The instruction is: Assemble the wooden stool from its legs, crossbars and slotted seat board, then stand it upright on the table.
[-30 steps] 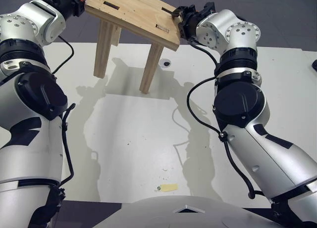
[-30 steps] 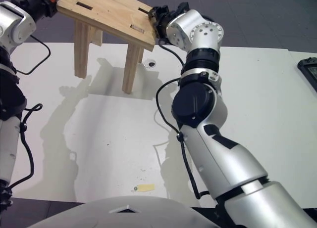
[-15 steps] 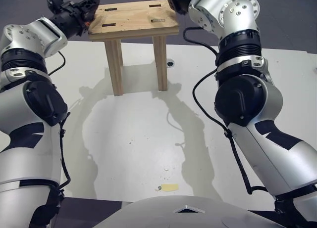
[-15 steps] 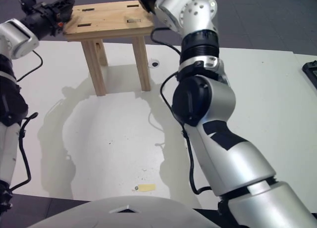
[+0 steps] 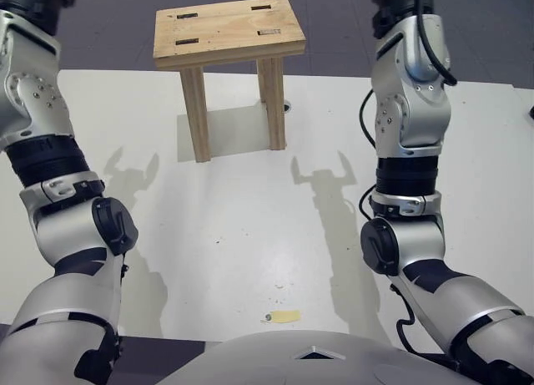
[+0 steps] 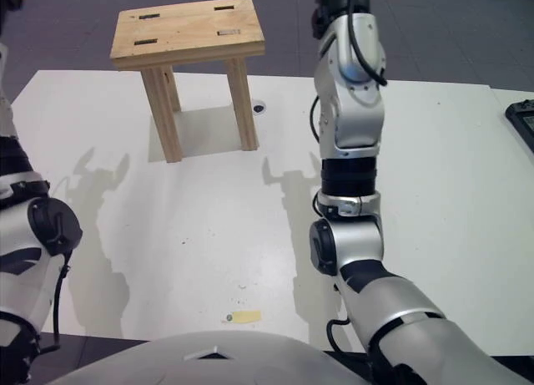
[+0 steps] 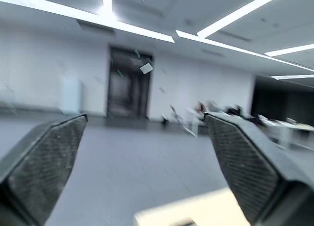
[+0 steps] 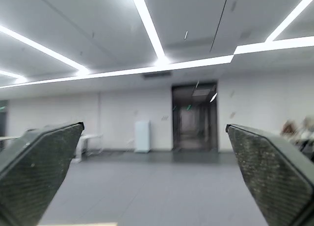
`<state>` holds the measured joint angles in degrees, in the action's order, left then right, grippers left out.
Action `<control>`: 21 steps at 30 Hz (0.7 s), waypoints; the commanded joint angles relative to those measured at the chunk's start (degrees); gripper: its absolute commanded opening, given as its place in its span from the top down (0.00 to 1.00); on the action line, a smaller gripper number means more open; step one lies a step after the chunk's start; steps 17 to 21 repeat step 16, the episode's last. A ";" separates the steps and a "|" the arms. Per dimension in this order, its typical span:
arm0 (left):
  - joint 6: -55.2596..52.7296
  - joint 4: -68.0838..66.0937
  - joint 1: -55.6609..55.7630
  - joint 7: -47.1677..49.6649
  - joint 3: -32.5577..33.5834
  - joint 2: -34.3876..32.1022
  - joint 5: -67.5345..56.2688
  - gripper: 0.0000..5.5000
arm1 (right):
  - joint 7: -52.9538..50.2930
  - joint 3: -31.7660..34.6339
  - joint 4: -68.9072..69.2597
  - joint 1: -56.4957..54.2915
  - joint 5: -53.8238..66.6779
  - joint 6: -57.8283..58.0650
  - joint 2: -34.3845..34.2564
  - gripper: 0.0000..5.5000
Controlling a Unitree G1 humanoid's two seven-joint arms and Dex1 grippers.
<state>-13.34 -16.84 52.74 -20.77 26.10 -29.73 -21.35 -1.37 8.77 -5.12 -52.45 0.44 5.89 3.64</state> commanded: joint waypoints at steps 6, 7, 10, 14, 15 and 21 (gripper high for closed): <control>-0.22 30.83 -26.75 25.19 7.03 9.27 12.79 0.03 | -18.36 -1.09 4.51 15.48 -25.25 -14.57 9.95 0.02; 0.19 30.86 -29.04 26.88 7.22 10.54 13.79 0.03 | -20.31 -0.74 3.53 16.30 -26.11 -14.60 9.83 0.02; 2.97 28.97 -31.70 30.00 6.51 12.48 15.81 0.03 | -25.90 0.34 2.35 18.05 -28.77 -13.19 9.44 0.02; 6.04 26.30 -32.04 30.71 2.97 12.73 18.44 0.03 | -28.93 0.52 2.53 19.28 -29.98 -10.13 8.51 0.02; 6.64 25.93 -32.01 30.90 2.44 12.87 18.67 0.03 | -28.88 0.19 2.34 19.42 -29.96 -10.01 8.56 0.02; 7.29 25.27 -31.87 31.12 1.93 13.01 18.94 0.03 | -28.81 -0.06 2.13 19.55 -29.83 -10.02 8.59 0.02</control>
